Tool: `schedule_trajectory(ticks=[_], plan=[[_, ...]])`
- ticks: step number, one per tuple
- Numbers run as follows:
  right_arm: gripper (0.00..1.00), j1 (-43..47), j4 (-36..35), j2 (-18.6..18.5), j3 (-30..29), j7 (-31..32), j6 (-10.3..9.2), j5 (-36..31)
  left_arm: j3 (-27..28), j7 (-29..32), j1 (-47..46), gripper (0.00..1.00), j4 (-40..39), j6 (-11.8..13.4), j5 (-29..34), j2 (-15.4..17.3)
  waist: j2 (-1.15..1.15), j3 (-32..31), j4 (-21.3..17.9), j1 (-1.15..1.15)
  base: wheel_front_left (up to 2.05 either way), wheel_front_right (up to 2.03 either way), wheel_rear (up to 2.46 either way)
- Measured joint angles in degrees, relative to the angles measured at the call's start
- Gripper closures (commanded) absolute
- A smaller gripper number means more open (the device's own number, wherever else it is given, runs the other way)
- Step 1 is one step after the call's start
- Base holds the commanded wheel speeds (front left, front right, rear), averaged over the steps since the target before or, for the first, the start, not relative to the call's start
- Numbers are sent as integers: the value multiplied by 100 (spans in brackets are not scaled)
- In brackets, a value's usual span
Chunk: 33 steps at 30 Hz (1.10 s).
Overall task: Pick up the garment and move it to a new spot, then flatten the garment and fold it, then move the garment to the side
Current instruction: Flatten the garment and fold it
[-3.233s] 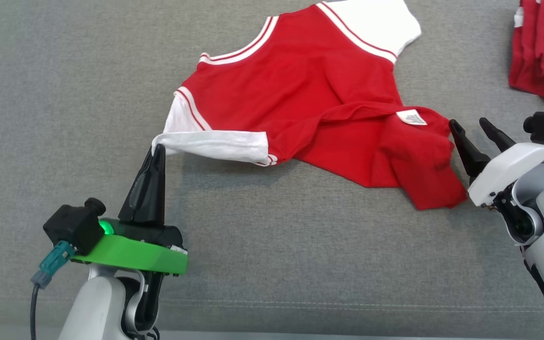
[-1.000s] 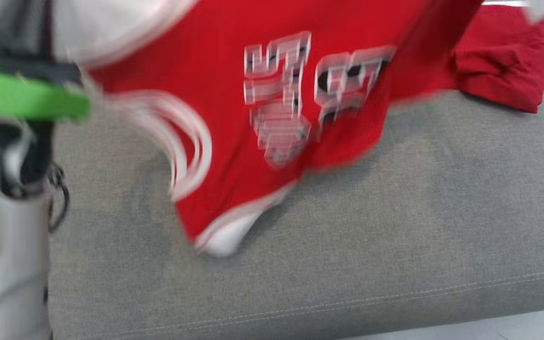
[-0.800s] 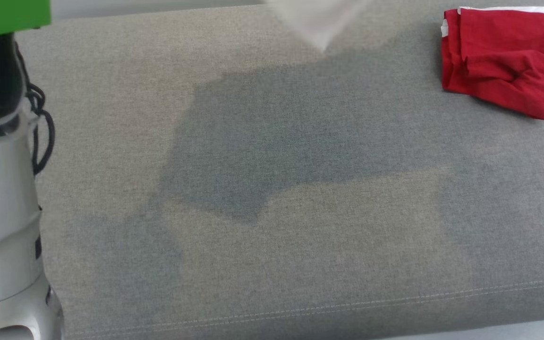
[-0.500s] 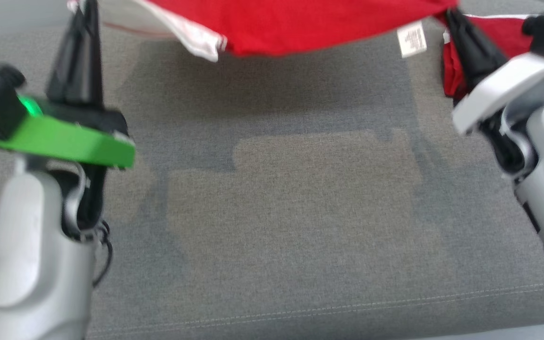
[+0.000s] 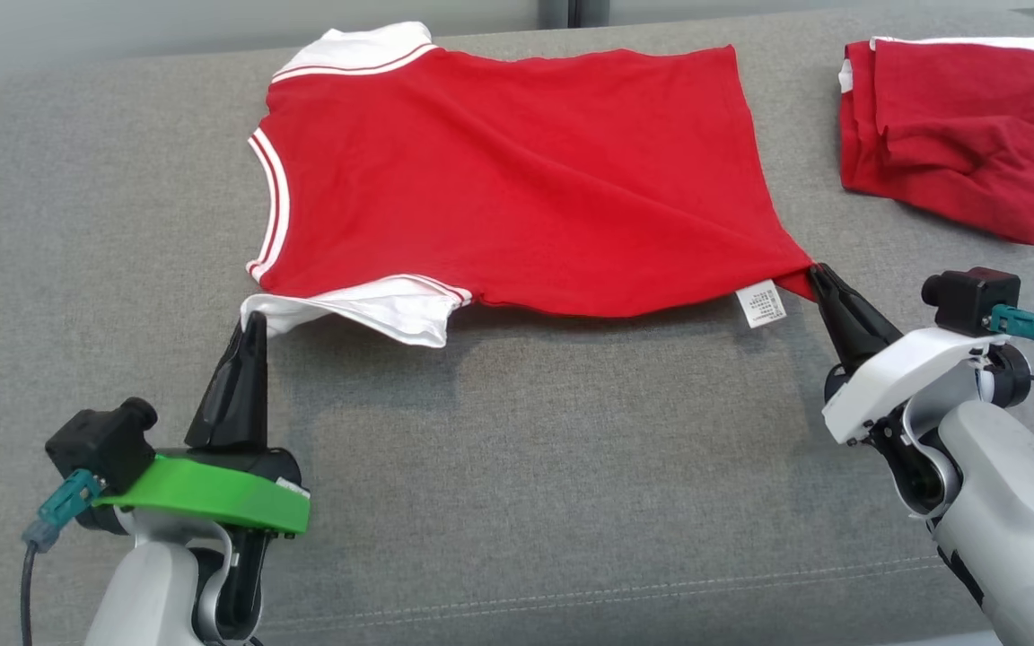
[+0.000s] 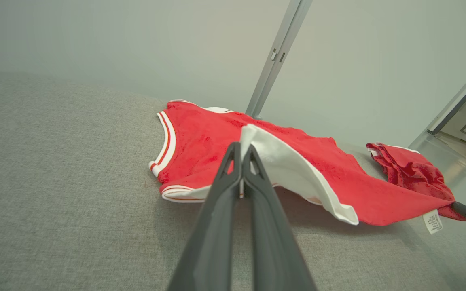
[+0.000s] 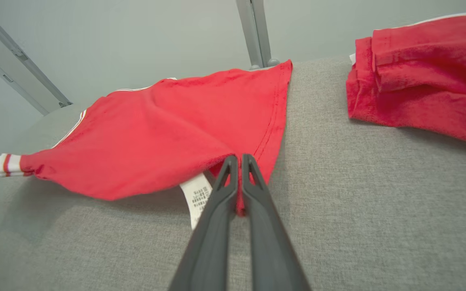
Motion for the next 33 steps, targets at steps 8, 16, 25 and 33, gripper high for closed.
schedule_trajectory(ticks=[8,16,25,33], plan=[[100,297,-188,-142,86,-102,1,-270,57,-22,564,100,-308,-1,49,2,0,-285,81,0,0,0,0],[100,749,-489,-470,355,-129,18,-882,394,-21,1260,100,-748,-5,32,-24,0,-502,133,0,0,0,0],[100,1248,-948,-575,191,-143,-9,-1068,478,-21,1970,100,-1098,-7,34,-53,0,-570,146,0,0,0,0],[100,1920,-1002,-533,199,-143,-60,-1104,396,-21,2426,100,-1068,-7,86,-56,0,-544,143,0,0,0,0]])
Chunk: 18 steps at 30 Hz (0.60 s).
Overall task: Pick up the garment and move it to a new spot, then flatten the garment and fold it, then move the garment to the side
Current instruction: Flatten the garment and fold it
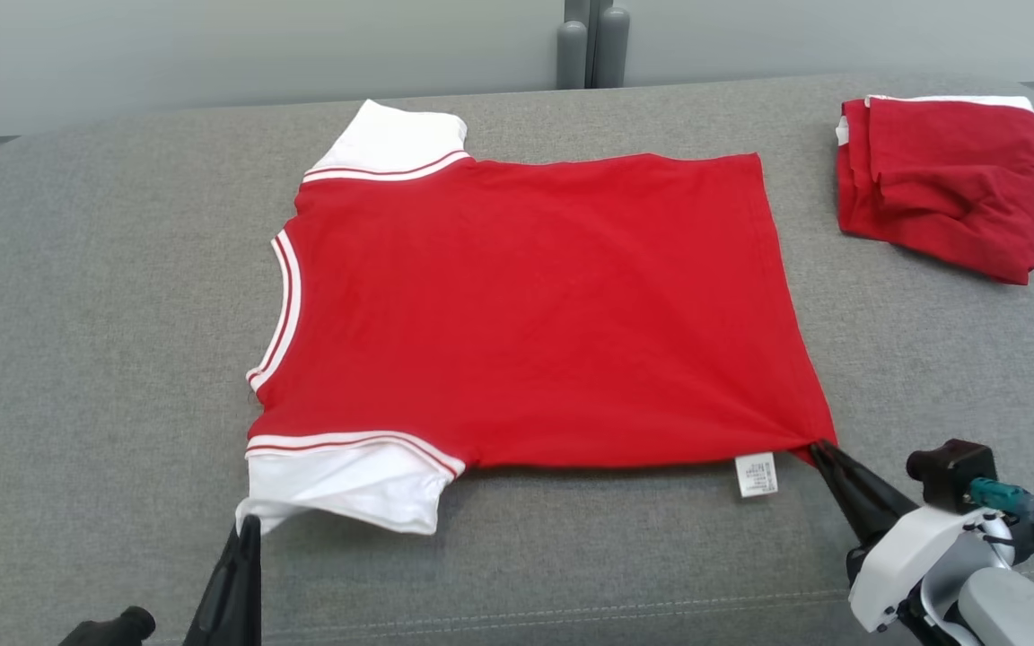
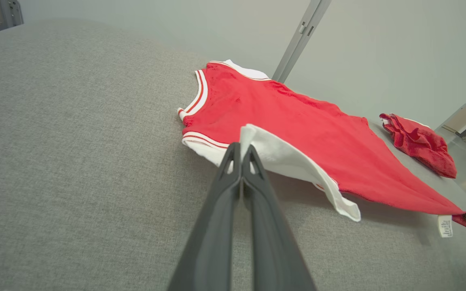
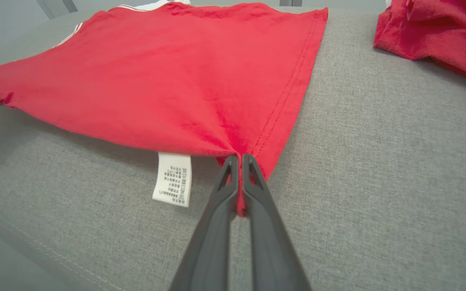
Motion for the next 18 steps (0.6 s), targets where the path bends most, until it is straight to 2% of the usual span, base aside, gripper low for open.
schedule_trajectory(ticks=[5,7,8,9,11,12,13,14,15,16,17,18], plan=[[100,22,77,92,114,0,2,-207,-268,1,27,100,380,0,145,1,0,-11,-61,0,0,0,0],[85,27,122,129,155,0,2,-264,-339,1,29,100,542,0,282,10,0,-19,-84,0,0,0,0],[78,27,122,129,155,0,2,-264,-339,1,29,100,542,0,282,10,0,-19,-84,0,0,0,0],[58,44,141,165,133,0,2,-267,-411,1,29,100,686,0,307,12,0,-16,-95,0,0,0,0],[10,59,156,170,118,0,2,-319,-413,1,28,100,823,0,322,35,0,-12,-102,0,0,0,0],[0,64,168,169,113,0,0,-343,-402,1,27,100,856,0,346,47,0,-10,-104,0,0,0,0],[0,70,189,157,112,-1,-7,-489,-361,1,26,100,920,0,352,54,0,-7,-107,0,0,0,0],[0,80,192,149,101,-1,-41,-542,-338,1,23,93,945,0,352,53,0,-5,-108,0,0,0,0],[0,86,197,138,92,-1,-74,-586,-323,1,21,73,972,0,352,54,0,-4,-111,0,0,0,0],[0,92,198,122,82,-1,-99,-617,-300,1,21,58,992,0,350,51,0,-3,-113,0,0,0,0],[0,98,196,109,63,-1,-100,-626,-266,1,19,51,1012,0,346,47,0,-2,-116,0,0,0,0],[0,108,193,99,48,0,-101,-656,-241,1,18,25,1046,0,342,49,0,-1,-119,0,0,0,0]])
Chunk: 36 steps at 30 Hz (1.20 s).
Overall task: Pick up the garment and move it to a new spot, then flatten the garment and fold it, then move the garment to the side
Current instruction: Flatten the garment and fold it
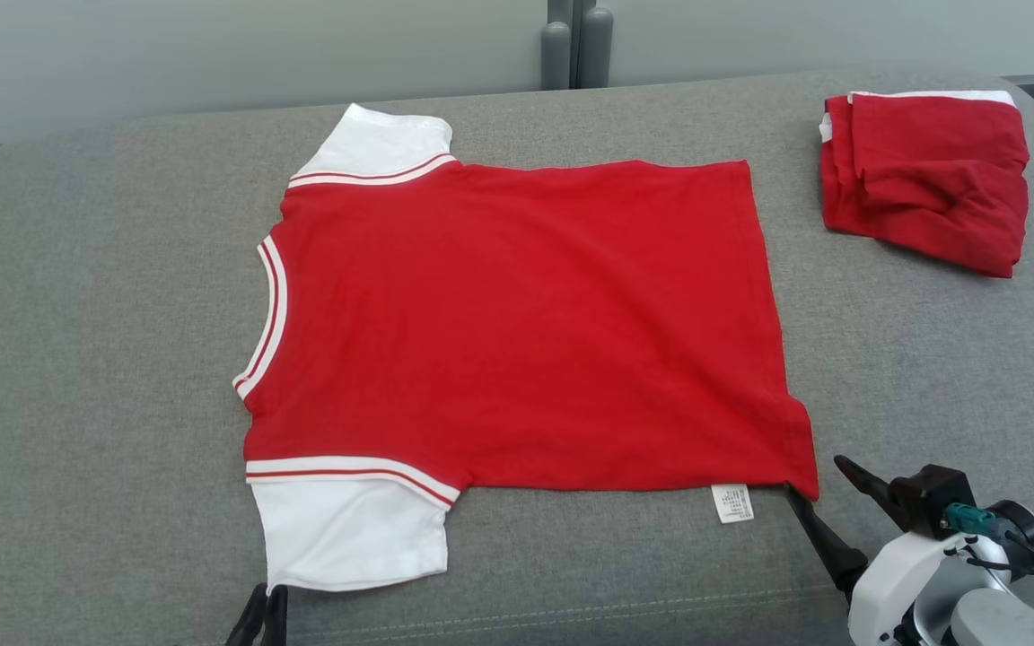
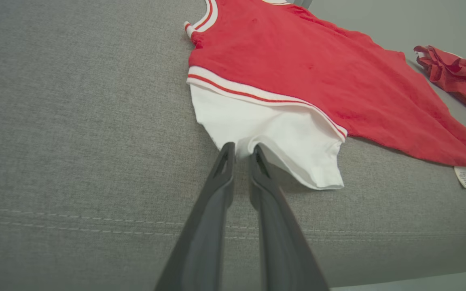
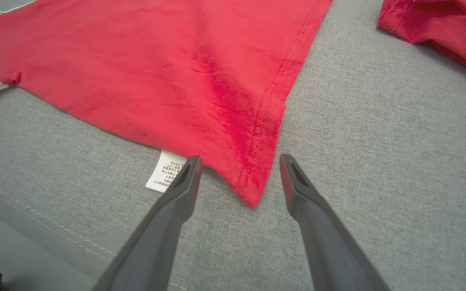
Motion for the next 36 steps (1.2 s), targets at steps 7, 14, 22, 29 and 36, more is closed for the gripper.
schedule_trajectory(ticks=[7,14,22,29,36], plan=[[0,120,-96,-43,-189,0,-96,-141,223,0,-1,0,109,0,-49,53,0,-9,-23,0,0,0,0],[0,159,-452,-38,-587,-1,-203,-146,449,0,-202,0,-255,0,-38,111,0,-94,-49,0,0,0,0],[0,113,-933,134,-906,-1,-338,-155,192,0,-530,0,-526,0,115,58,0,-371,-112,0,0,0,0],[0,112,-1271,387,-1146,-1,-524,-204,73,0,-636,0,-646,1,287,-10,0,-625,-188,0,0,0,0],[0,136,-1510,695,-1406,-2,-812,-204,78,0,-637,0,-673,154,327,-37,0,-794,-272,0,0,0,0]])
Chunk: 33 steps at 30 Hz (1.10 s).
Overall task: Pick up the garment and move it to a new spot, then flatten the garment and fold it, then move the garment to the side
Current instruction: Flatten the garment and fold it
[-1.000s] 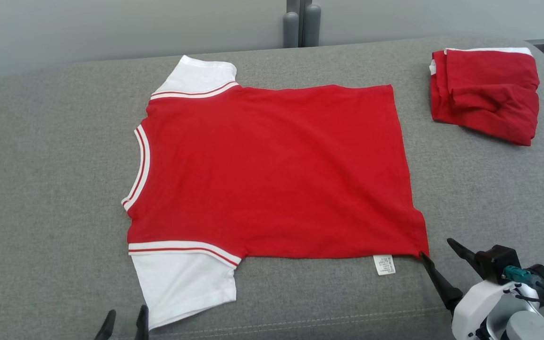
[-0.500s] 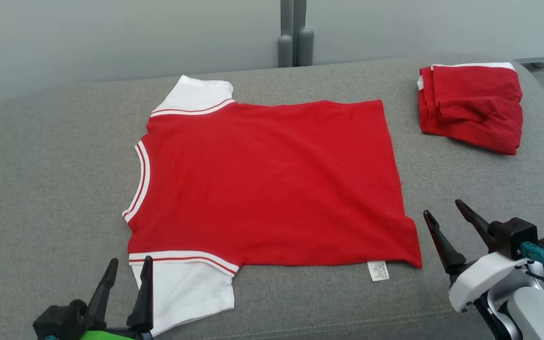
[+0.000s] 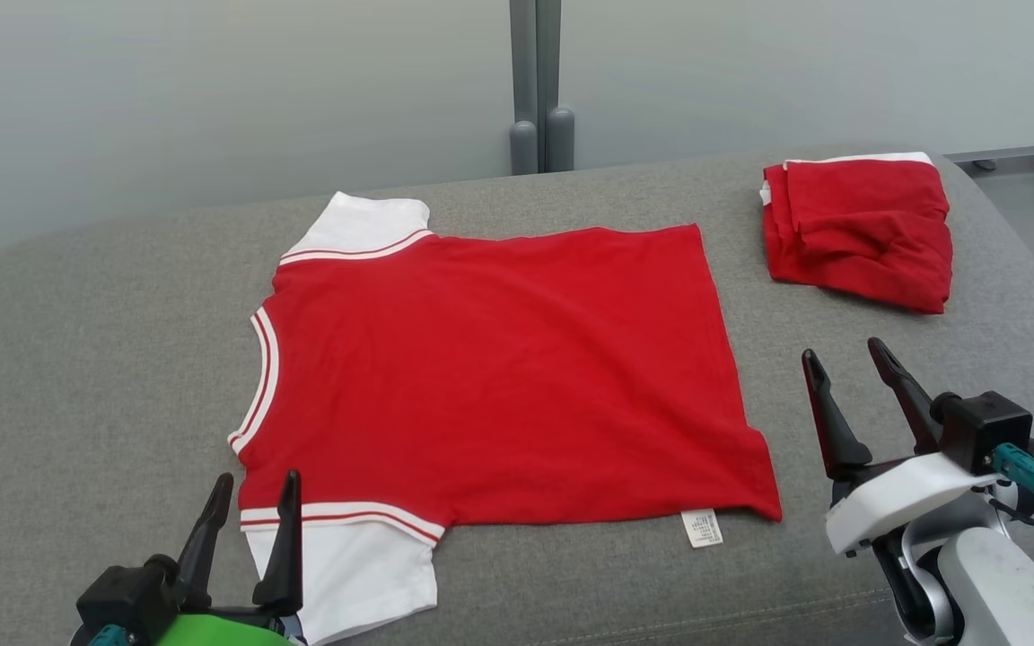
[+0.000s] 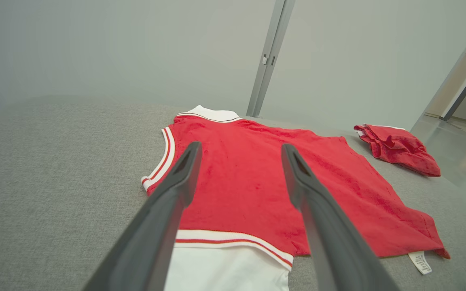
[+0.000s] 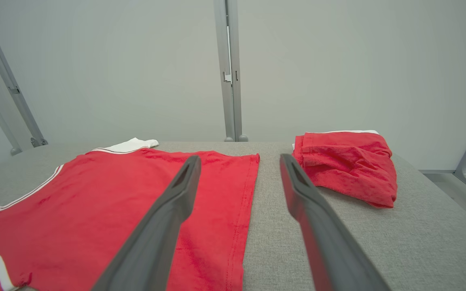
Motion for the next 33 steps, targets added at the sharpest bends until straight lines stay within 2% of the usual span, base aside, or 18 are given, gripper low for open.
schedule_trajectory(ticks=[12,33], plan=[[0,370,-186,346,-166,0,-97,-22,169,-1,80,0,-108,348,-3,-24,0,-90,-64,0,0,0,0],[0,581,-274,437,-399,0,-92,-202,29,0,253,0,-148,471,14,-24,0,-88,-12,0,0,0,0]])
